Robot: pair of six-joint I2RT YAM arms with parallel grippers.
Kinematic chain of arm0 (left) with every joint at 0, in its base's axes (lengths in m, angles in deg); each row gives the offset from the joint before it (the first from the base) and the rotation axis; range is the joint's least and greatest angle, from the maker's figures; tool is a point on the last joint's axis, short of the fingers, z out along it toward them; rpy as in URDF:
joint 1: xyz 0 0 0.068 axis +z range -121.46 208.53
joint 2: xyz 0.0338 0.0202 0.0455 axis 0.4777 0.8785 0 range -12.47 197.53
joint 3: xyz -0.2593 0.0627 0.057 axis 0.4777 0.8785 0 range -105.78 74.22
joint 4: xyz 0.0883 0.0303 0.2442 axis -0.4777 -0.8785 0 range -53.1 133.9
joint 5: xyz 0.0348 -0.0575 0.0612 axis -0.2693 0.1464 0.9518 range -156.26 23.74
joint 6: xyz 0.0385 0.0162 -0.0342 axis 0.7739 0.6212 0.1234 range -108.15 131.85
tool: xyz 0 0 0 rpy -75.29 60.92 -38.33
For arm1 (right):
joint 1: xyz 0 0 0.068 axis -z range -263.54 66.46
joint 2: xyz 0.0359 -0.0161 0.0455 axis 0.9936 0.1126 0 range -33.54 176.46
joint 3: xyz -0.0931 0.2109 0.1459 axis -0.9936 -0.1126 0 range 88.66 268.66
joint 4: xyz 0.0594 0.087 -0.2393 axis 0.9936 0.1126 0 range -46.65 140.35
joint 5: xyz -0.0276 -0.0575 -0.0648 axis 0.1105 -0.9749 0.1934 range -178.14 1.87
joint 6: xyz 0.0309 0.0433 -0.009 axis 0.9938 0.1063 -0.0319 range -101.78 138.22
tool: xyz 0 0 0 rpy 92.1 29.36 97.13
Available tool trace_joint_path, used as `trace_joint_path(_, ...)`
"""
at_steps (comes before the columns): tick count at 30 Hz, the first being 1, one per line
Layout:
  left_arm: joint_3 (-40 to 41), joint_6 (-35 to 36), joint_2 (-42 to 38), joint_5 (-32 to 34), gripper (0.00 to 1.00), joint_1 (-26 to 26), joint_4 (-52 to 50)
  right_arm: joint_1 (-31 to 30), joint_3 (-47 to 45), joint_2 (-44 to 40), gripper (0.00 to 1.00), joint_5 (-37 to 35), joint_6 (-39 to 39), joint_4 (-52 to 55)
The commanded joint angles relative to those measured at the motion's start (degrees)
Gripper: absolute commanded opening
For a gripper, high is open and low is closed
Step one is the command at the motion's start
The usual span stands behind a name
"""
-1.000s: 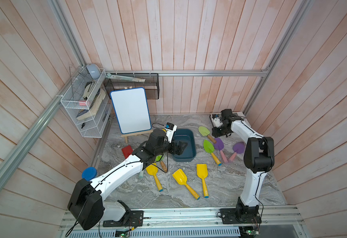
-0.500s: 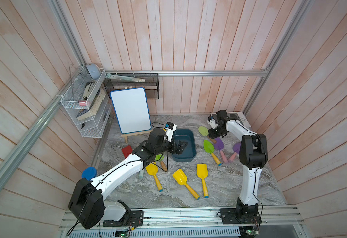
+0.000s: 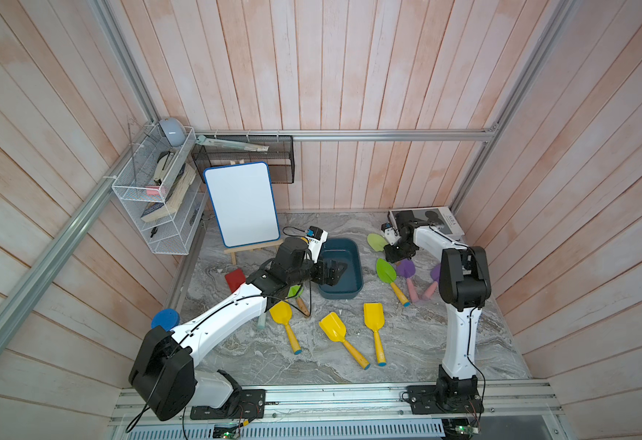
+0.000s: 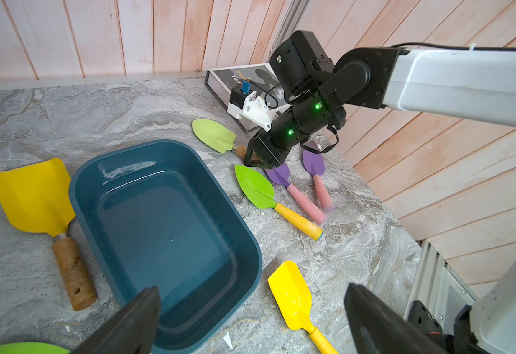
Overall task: Put the shovel into the storage box
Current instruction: Pick up the shovel from the center of the board.
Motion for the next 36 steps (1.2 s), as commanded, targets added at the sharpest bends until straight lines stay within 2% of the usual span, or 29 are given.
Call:
trace_joint_path(1, -1.7, -0.03, 0.68, -0.51, 1.0, 0.25, 0.02, -0.01, -0.77, 1.34, 0.32, -1.22, 0.04, -0.64)
trace_joint_path(3, -1.75, -0.1, 0.83, -0.54, 1.0, 0.25, -0.05, -0.02, -1.0, 1.42, 0.26, -1.22, 0.11, -0.78)
trace_joint_path(9, -2.4, -0.52, 1.05, -0.98, 1.0, 0.25, -0.43, -0.02, -1.43, 0.48, 0.0, -0.67, 0.56, -0.98)
trace_joint_path(14, -3.2, -1.4, 0.76, -1.32, 1.0, 0.26, -0.88, -0.17, -3.03, -3.37, 0.0, -0.03, 2.7, -2.16)
trace_joint_path(17, -3.47, -2.07, 0.52, -1.69, 1.0, 0.3, -0.84, -0.54, -6.34, -8.63, 0.0, -0.12, 4.77, -4.52)
trace_joint_path(24, -6.03, -5.48, 1.93, -0.72, 1.0, 0.58, -2.63, -4.35, -22.33, -26.21, 0.0, -1.13, 11.82, -12.86)
trace_joint_path(29, -7.76, -10.89, 4.26, -4.16, 0.83, 2.38, -1.83, -11.57, -33.04, -35.89, 0.0, -1.45, 16.24, -17.38)
trace_joint_path(32, -8.09, -14.68, 5.91, -7.74, 0.69, 3.99, 0.47, -15.66, -37.24, -39.84, 0.0, -1.92, 19.49, -19.15)
trace_joint_path(36, -8.73, -17.23, 8.44, -10.71, 0.63, 5.17, 2.67, -18.73, -40.85, -45.07, 0.0, -1.64, 23.89, -21.37)
